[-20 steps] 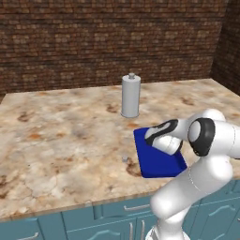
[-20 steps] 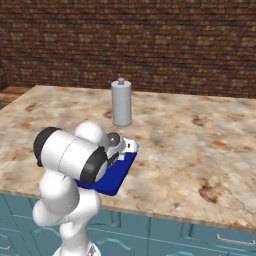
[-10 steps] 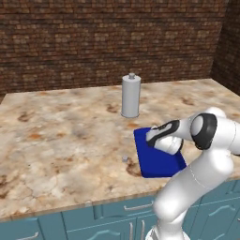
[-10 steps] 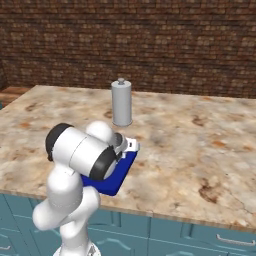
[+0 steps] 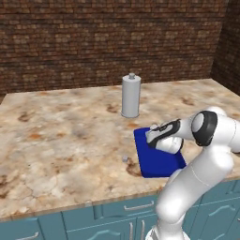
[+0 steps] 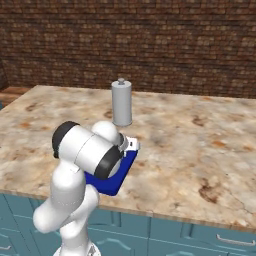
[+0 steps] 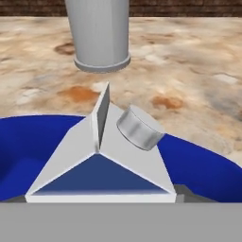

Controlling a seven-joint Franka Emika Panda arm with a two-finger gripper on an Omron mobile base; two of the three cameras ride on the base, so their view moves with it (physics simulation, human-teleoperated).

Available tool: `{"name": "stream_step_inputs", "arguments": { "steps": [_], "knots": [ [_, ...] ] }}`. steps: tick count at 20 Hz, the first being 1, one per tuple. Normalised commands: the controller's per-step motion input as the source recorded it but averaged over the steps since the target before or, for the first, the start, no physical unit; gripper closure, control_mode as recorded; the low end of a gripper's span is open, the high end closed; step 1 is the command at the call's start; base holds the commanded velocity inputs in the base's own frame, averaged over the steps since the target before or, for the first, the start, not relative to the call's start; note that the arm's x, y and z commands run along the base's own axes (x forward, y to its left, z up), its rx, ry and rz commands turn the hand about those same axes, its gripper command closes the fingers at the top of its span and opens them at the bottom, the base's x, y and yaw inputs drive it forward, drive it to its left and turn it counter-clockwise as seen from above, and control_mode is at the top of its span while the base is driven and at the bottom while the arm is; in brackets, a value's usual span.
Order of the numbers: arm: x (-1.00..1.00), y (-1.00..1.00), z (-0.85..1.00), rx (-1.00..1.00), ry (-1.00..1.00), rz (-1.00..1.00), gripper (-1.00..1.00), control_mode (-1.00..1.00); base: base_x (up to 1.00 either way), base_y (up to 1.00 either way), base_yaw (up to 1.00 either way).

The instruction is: Take out the milk from the fridge and place it on the tray on the counter. Then take the sugar cube near the tray and place it in the tray.

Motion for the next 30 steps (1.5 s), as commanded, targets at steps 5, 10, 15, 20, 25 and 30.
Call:
{"name": "stream_step_inputs", "arguments": {
  "steps": [5, 10, 15, 20, 25, 30],
  "knots": [
    [-0.11, 0.00, 0.05, 0.00, 0.00, 0.00, -1.00, -1.00, 0.00, 0.00, 0.00],
    [-0.18, 0.00, 0.24, 0.00, 0.00, 0.00, -1.00, -1.00, 0.00, 0.00, 0.00],
    [-0.11, 0.00, 0.77, 0.00, 0.01, 0.00, -1.00, -1.00, 0.00, 0.00, 0.00],
    [-0.19, 0.00, 0.78, 0.00, 0.00, 0.00, -1.00, -1.00, 0.00, 0.00, 0.00],
    [-0.19, 0.00, 0.78, 0.00, 0.00, 0.00, -1.00, -1.00, 0.00, 0.00, 0.00],
    [-0.21, 0.00, 0.88, 0.00, 0.02, 0.00, -1.00, -1.00, 0.00, 0.00, 0.00]
  ]
}}
